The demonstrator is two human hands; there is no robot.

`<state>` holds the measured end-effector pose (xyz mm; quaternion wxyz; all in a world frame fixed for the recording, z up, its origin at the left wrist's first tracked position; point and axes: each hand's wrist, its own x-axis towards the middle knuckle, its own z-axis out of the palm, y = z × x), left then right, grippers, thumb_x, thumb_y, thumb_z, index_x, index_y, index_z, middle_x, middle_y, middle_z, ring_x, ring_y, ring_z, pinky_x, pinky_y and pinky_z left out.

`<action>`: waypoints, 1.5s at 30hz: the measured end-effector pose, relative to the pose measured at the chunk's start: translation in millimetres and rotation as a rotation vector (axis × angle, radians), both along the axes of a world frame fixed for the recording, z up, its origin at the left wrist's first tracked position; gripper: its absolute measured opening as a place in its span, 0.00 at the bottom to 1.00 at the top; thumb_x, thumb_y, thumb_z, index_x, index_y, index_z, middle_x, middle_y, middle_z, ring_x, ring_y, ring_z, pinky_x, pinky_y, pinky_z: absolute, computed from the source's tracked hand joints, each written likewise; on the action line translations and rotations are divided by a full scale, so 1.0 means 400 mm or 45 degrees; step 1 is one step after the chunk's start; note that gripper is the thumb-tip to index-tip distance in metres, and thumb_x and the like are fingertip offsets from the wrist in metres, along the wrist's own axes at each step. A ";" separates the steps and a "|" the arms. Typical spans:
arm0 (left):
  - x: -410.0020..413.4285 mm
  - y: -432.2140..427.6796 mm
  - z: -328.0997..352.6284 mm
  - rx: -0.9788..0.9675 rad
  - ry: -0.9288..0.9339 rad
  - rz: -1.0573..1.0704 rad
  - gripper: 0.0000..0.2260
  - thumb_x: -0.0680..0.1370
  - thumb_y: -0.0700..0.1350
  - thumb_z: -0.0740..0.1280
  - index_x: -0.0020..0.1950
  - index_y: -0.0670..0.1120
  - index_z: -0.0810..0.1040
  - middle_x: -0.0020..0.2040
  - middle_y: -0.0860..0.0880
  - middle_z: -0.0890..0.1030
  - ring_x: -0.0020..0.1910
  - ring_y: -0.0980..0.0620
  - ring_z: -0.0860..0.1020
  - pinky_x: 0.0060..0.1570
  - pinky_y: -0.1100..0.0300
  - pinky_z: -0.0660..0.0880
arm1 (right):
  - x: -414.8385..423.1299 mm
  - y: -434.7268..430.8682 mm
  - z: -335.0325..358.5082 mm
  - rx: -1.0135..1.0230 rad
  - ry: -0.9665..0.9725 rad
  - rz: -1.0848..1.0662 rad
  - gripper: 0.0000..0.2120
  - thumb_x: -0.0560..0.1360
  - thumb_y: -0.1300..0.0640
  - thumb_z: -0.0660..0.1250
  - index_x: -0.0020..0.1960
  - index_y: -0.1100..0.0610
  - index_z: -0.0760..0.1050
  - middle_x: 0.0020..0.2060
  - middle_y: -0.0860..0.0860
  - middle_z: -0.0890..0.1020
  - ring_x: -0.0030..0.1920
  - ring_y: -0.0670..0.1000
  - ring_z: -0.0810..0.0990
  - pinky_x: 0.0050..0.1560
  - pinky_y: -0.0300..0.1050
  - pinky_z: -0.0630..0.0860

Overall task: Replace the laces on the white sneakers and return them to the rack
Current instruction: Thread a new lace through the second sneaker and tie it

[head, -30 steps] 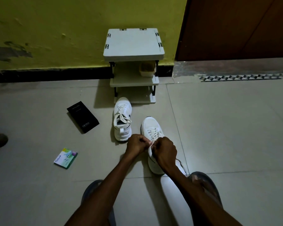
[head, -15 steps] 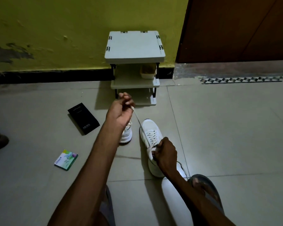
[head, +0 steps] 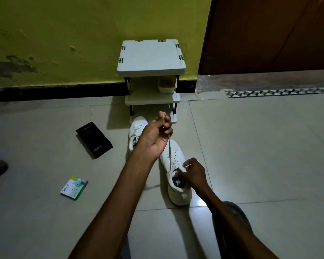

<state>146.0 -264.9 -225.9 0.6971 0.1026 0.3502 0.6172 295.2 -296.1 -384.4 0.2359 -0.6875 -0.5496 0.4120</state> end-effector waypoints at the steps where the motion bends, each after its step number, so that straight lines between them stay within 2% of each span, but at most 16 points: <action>1: -0.004 -0.001 -0.005 0.014 0.084 -0.014 0.06 0.82 0.41 0.61 0.46 0.43 0.74 0.33 0.50 0.77 0.25 0.60 0.71 0.25 0.69 0.66 | 0.012 0.007 0.007 -0.067 -0.064 0.062 0.28 0.62 0.49 0.81 0.55 0.56 0.71 0.48 0.52 0.78 0.49 0.54 0.78 0.41 0.43 0.69; 4: -0.005 -0.007 -0.024 0.027 0.295 -0.040 0.04 0.81 0.41 0.63 0.50 0.42 0.76 0.36 0.50 0.77 0.27 0.60 0.72 0.28 0.69 0.68 | 0.043 0.023 0.015 -0.249 -0.359 0.275 0.23 0.69 0.49 0.75 0.58 0.59 0.73 0.50 0.54 0.81 0.51 0.55 0.81 0.48 0.44 0.76; 7: 0.004 -0.017 -0.037 0.060 0.600 -0.064 0.04 0.81 0.40 0.64 0.50 0.42 0.79 0.36 0.50 0.79 0.30 0.59 0.74 0.32 0.68 0.71 | 0.061 0.037 0.023 -0.355 -0.478 0.334 0.14 0.68 0.53 0.74 0.49 0.60 0.80 0.42 0.54 0.84 0.44 0.54 0.84 0.48 0.48 0.82; 12: 0.008 -0.020 -0.054 0.211 1.017 -0.126 0.06 0.80 0.38 0.65 0.53 0.43 0.81 0.40 0.47 0.81 0.37 0.55 0.77 0.40 0.62 0.75 | 0.083 0.076 0.090 -0.418 -0.457 0.386 0.15 0.70 0.53 0.74 0.48 0.65 0.82 0.35 0.54 0.80 0.37 0.53 0.77 0.37 0.43 0.72; 17: 0.013 -0.023 -0.035 0.259 1.043 -0.103 0.05 0.79 0.38 0.66 0.53 0.39 0.80 0.40 0.46 0.83 0.37 0.54 0.80 0.41 0.62 0.78 | 0.087 0.097 0.210 -0.347 -0.164 0.419 0.12 0.75 0.51 0.71 0.41 0.61 0.82 0.38 0.54 0.86 0.36 0.49 0.79 0.38 0.40 0.73; 21: 0.013 -0.019 -0.023 0.287 1.033 -0.092 0.05 0.79 0.39 0.67 0.52 0.40 0.80 0.41 0.46 0.83 0.37 0.54 0.80 0.43 0.61 0.79 | 0.077 0.098 0.305 -0.328 0.281 0.401 0.03 0.77 0.61 0.69 0.45 0.60 0.80 0.35 0.53 0.84 0.34 0.48 0.77 0.38 0.39 0.73; 23: 0.014 -0.018 -0.019 0.301 1.026 -0.083 0.04 0.79 0.39 0.67 0.52 0.40 0.80 0.42 0.45 0.83 0.38 0.54 0.80 0.43 0.61 0.79 | 0.076 0.101 0.313 -0.289 0.369 0.338 0.06 0.76 0.66 0.64 0.46 0.60 0.79 0.36 0.55 0.84 0.36 0.49 0.76 0.40 0.41 0.72; 25: 0.013 -0.018 -0.017 0.314 1.022 -0.080 0.05 0.79 0.39 0.67 0.53 0.40 0.80 0.42 0.45 0.83 0.38 0.53 0.80 0.44 0.60 0.79 | 0.069 0.102 0.287 -0.256 0.257 0.292 0.07 0.76 0.65 0.63 0.45 0.58 0.79 0.39 0.55 0.85 0.37 0.49 0.78 0.40 0.42 0.73; 27: 0.012 -0.019 -0.018 0.316 1.018 -0.082 0.04 0.79 0.39 0.67 0.53 0.41 0.80 0.42 0.45 0.83 0.39 0.53 0.80 0.44 0.59 0.79 | 0.064 0.096 0.227 -0.226 -0.042 0.316 0.05 0.75 0.55 0.70 0.46 0.56 0.78 0.42 0.54 0.85 0.39 0.50 0.79 0.42 0.46 0.76; 29: 0.010 -0.022 -0.020 0.311 1.030 -0.081 0.04 0.80 0.38 0.66 0.52 0.41 0.80 0.42 0.45 0.83 0.39 0.52 0.80 0.45 0.59 0.79 | 0.054 0.077 0.157 -0.252 -0.351 0.377 0.21 0.69 0.42 0.75 0.53 0.55 0.75 0.47 0.53 0.82 0.44 0.51 0.78 0.45 0.48 0.76; 31: 0.007 -0.024 -0.025 0.308 1.043 -0.077 0.04 0.80 0.38 0.66 0.52 0.41 0.80 0.42 0.45 0.83 0.39 0.52 0.80 0.45 0.59 0.79 | 0.040 0.054 0.105 -0.242 -0.434 0.429 0.33 0.66 0.38 0.76 0.61 0.54 0.68 0.52 0.53 0.79 0.50 0.53 0.78 0.43 0.44 0.71; 33: 0.005 -0.027 -0.031 0.314 1.050 -0.080 0.03 0.79 0.37 0.66 0.51 0.41 0.80 0.41 0.45 0.83 0.38 0.53 0.80 0.44 0.60 0.79 | 0.030 0.036 0.073 -0.179 -0.448 0.499 0.32 0.69 0.43 0.75 0.66 0.54 0.67 0.54 0.56 0.78 0.51 0.55 0.77 0.43 0.42 0.68; 35: 0.005 -0.025 -0.036 0.323 1.073 -0.087 0.03 0.79 0.37 0.66 0.50 0.42 0.80 0.40 0.46 0.83 0.37 0.53 0.80 0.43 0.61 0.79 | 0.029 0.027 0.068 -0.105 -0.483 0.541 0.22 0.72 0.52 0.72 0.64 0.53 0.71 0.51 0.56 0.80 0.49 0.57 0.79 0.39 0.41 0.67; 39: 0.007 -0.025 -0.046 0.324 1.118 -0.104 0.04 0.80 0.38 0.66 0.50 0.43 0.80 0.40 0.47 0.83 0.38 0.54 0.80 0.42 0.62 0.79 | 0.046 0.035 0.061 -0.143 -0.454 0.482 0.18 0.71 0.64 0.70 0.60 0.55 0.77 0.52 0.58 0.82 0.51 0.57 0.82 0.44 0.44 0.76; 42: 0.005 -0.025 -0.053 0.315 1.122 -0.113 0.04 0.80 0.38 0.66 0.51 0.42 0.80 0.40 0.47 0.83 0.38 0.53 0.80 0.42 0.61 0.79 | 0.059 0.040 0.045 -0.231 -0.480 0.479 0.17 0.70 0.65 0.71 0.58 0.58 0.78 0.54 0.58 0.82 0.53 0.56 0.82 0.52 0.47 0.79; 45: 0.002 -0.026 -0.058 0.310 1.136 -0.117 0.03 0.79 0.38 0.67 0.51 0.42 0.80 0.40 0.47 0.83 0.39 0.52 0.81 0.43 0.60 0.79 | 0.076 0.040 0.020 -0.310 -0.530 0.450 0.13 0.66 0.64 0.73 0.51 0.62 0.81 0.45 0.58 0.84 0.47 0.56 0.84 0.48 0.50 0.82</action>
